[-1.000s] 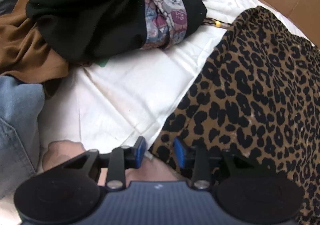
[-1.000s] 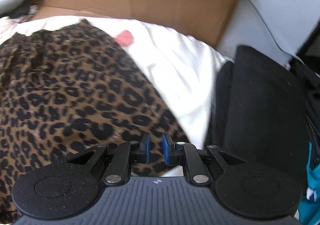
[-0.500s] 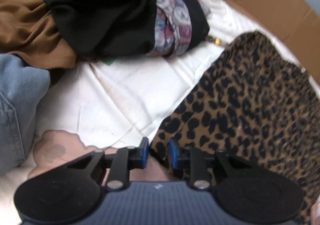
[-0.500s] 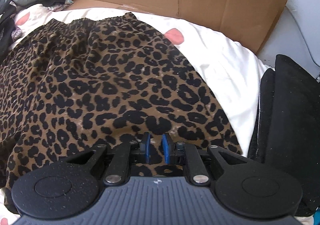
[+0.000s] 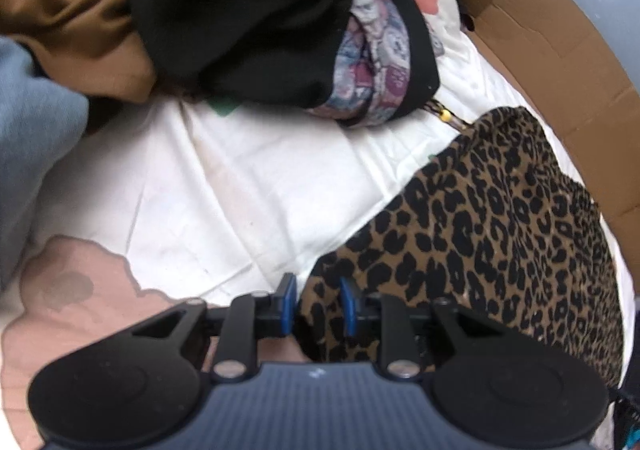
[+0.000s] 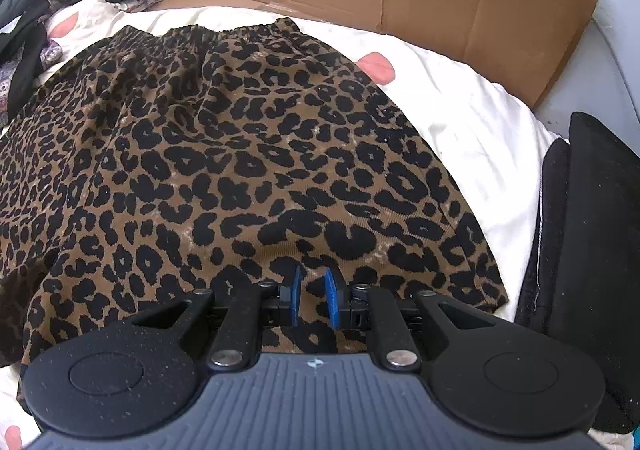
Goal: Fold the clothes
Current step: 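Move the left gripper to the skirt's side edge and close on it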
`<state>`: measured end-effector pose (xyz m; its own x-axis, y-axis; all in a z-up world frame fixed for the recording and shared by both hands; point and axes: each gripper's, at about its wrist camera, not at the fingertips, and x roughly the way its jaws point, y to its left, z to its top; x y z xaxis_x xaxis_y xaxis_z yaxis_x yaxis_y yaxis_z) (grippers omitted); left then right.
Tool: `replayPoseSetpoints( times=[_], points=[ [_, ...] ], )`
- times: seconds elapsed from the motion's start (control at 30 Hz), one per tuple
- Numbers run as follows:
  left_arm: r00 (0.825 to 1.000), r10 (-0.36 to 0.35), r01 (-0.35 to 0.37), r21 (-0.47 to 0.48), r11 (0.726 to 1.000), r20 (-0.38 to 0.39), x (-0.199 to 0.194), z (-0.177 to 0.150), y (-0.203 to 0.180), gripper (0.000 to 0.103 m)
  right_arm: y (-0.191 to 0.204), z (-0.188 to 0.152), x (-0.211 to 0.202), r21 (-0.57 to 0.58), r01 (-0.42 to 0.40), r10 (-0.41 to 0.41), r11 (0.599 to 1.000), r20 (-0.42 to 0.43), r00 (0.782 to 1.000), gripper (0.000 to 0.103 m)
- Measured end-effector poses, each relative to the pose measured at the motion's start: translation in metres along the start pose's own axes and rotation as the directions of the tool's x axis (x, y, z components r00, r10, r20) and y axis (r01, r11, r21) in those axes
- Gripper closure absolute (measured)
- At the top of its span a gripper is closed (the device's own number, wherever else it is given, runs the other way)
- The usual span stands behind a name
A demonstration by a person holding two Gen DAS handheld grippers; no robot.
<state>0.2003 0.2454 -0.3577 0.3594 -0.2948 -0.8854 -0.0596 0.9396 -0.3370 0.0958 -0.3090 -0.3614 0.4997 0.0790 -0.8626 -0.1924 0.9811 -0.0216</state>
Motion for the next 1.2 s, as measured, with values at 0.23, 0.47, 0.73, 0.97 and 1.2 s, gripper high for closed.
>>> replayPoseSetpoints(
  times=[0.23,0.47,0.73,0.97,1.2],
  points=[
    [0.997,-0.081,0.079,-0.177,0.981,-0.003,-0.005,-0.004,0.025,0.081,0.001,-0.001,0.001,0.007,-0.019,0.019,1.0,-0.005,1.0,0.085],
    [0.989,-0.151,0.145,-0.311,0.939,0.007,-0.005,-0.006,0.043,0.081,0.005,-0.004,0.001,0.0,-0.034,0.034,0.999,-0.011,0.999,0.085],
    [0.982,-0.188,0.179,-0.301,0.937,-0.001,0.0,-0.002,0.046,0.084,0.004,-0.004,0.006,0.033,-0.039,0.04,0.999,-0.03,0.999,0.079],
    [0.977,-0.213,0.199,-0.295,0.934,-0.013,-0.008,-0.007,0.048,0.095,0.0,-0.009,0.013,0.027,-0.004,0.006,1.0,-0.067,0.998,0.068],
    [0.977,-0.214,0.207,-0.248,0.946,-0.001,-0.026,-0.002,0.03,0.098,0.0,-0.009,0.011,0.04,-0.003,0.006,0.999,-0.067,0.998,0.067]
  ],
)
